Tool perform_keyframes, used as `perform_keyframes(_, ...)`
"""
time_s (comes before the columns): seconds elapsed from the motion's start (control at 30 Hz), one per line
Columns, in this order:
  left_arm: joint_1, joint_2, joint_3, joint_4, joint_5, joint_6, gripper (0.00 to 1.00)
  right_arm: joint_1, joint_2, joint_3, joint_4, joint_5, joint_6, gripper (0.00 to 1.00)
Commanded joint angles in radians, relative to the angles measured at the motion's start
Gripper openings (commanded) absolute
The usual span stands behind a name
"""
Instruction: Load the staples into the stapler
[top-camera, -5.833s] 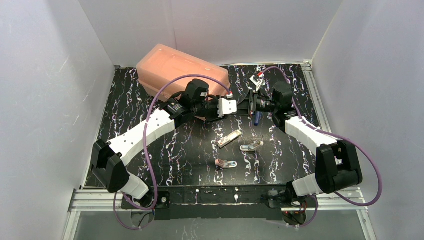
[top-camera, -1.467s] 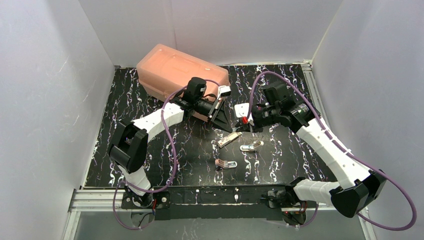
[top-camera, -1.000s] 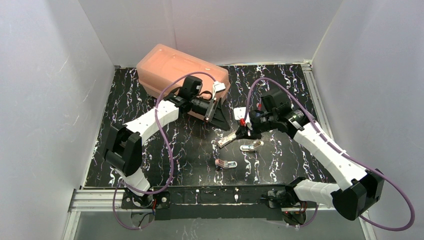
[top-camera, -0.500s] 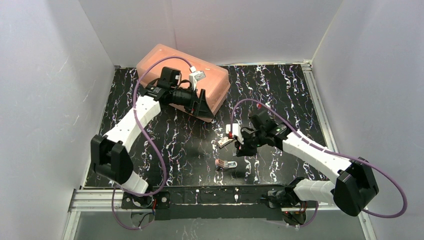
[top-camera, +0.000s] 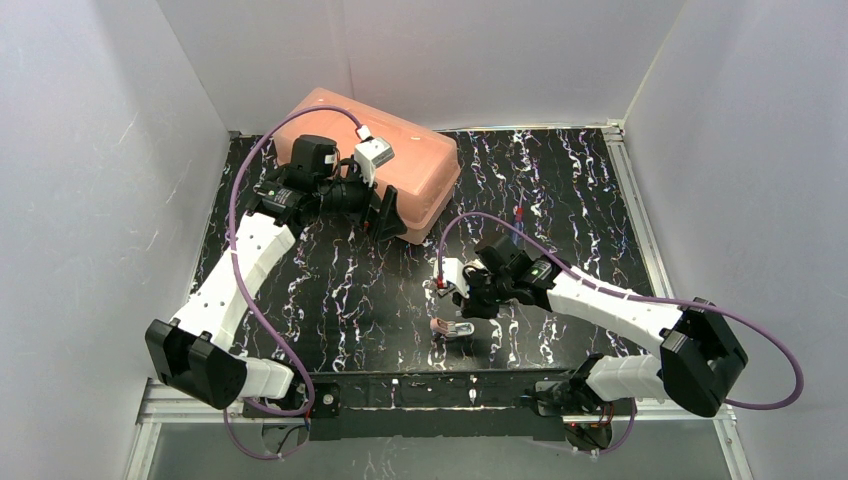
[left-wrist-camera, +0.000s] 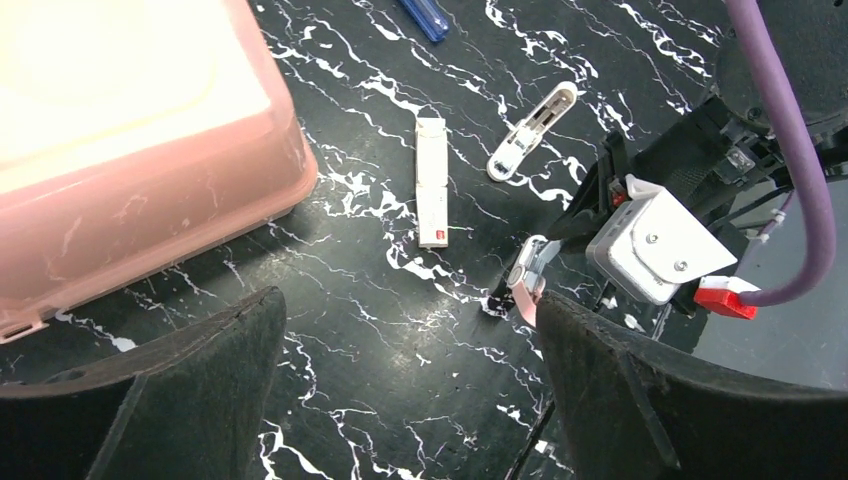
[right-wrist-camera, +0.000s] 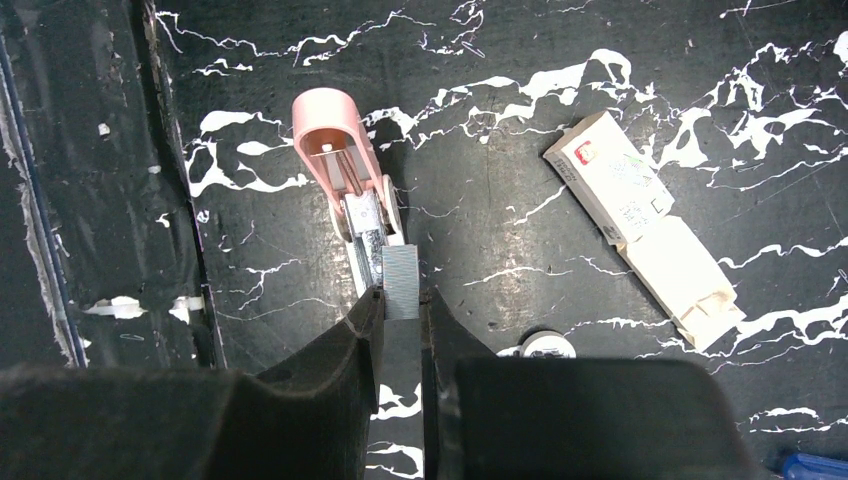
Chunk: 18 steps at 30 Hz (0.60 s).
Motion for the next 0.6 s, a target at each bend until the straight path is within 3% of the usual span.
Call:
perform_keyframes(0.0, 0.015, -0.041, -0.016, -0.011, -0.017, 0.018, 0.94, 0.009, 0.015, -0.021, 0.022, 0.009, 0.004, 0.12)
perform_keyframes(0.57, 0.022, -0.047, -0.023, -0.002, 0.015, 0.010, 0.97, 0.021, 0.047, -0.030, -0.007, -0.025, -0.009, 0.13)
